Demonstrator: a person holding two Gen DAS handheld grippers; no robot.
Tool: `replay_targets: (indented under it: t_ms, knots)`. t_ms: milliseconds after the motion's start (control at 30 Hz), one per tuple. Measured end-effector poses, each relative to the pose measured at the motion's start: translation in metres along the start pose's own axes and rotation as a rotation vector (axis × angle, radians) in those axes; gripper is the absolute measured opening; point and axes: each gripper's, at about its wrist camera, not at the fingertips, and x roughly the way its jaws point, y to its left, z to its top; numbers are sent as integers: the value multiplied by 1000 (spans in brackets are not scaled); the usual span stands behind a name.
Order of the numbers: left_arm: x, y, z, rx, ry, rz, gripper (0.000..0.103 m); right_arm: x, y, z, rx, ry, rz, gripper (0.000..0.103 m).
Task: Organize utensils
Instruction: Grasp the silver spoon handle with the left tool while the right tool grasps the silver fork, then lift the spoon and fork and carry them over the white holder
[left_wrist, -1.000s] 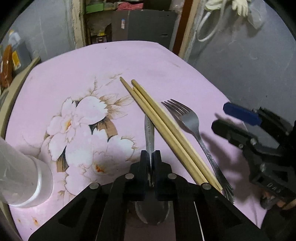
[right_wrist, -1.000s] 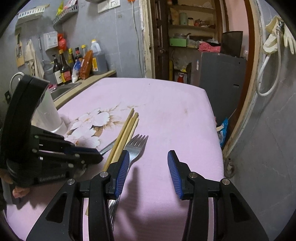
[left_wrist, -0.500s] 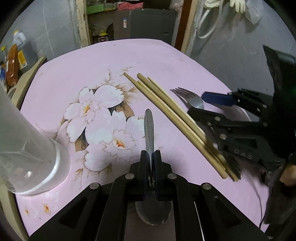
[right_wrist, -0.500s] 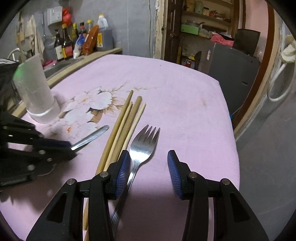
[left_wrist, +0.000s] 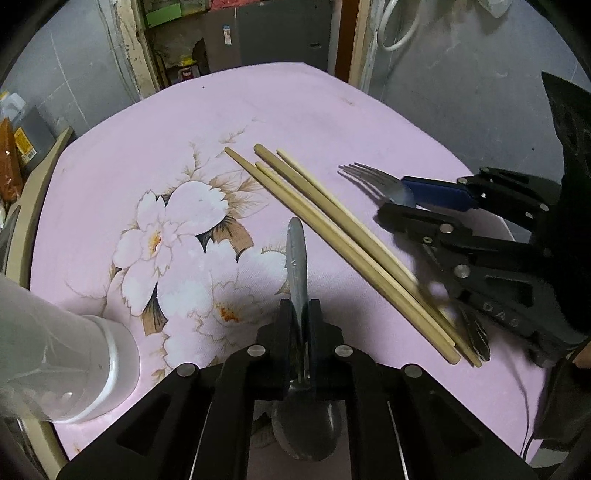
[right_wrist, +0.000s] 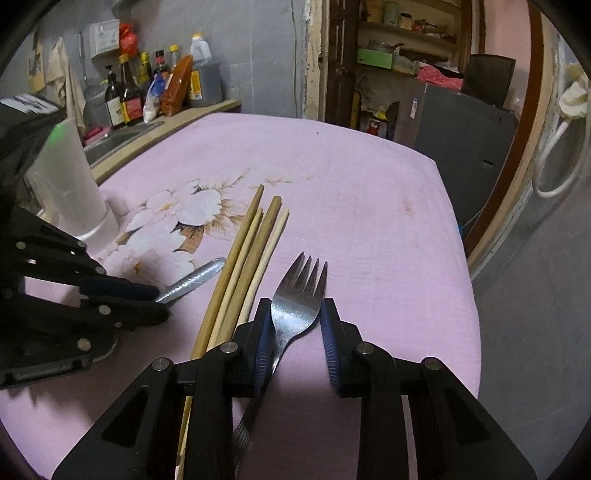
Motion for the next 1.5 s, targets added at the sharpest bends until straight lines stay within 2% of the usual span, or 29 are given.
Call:
replay_targets:
  t_ms: [200, 400, 533, 733, 800, 1067, 1233, 1500]
  knots:
    - [-15, 3, -26, -41, -100, -27, 5, -23, 0, -6, 43, -94, 5, 23]
    - [-45, 6, -52, -98, -204, 0, 5, -50, 15, -16, 4, -210, -39, 23]
    - [-71, 8, -72, -138, -312, 0, 5, -68, 25, -22, -17, -294, -56, 22]
    - [-100, 7, -95, -183, -477, 52, 5, -87, 40, -30, -35, -398, -100, 22]
    - [-109, 5, -99, -184, -529, 72, 5, -92, 42, -33, -15, -419, -89, 22]
    - [-124, 1, -109, -193, -629, 110, 5, -109, 57, -41, -24, -505, -102, 22]
    - [-127, 5, -113, -209, -640, 95, 5, -111, 65, -38, -31, -526, -92, 22]
    - [-148, 11, -123, -243, -734, 108, 5, -119, 76, -34, -46, -582, -88, 22]
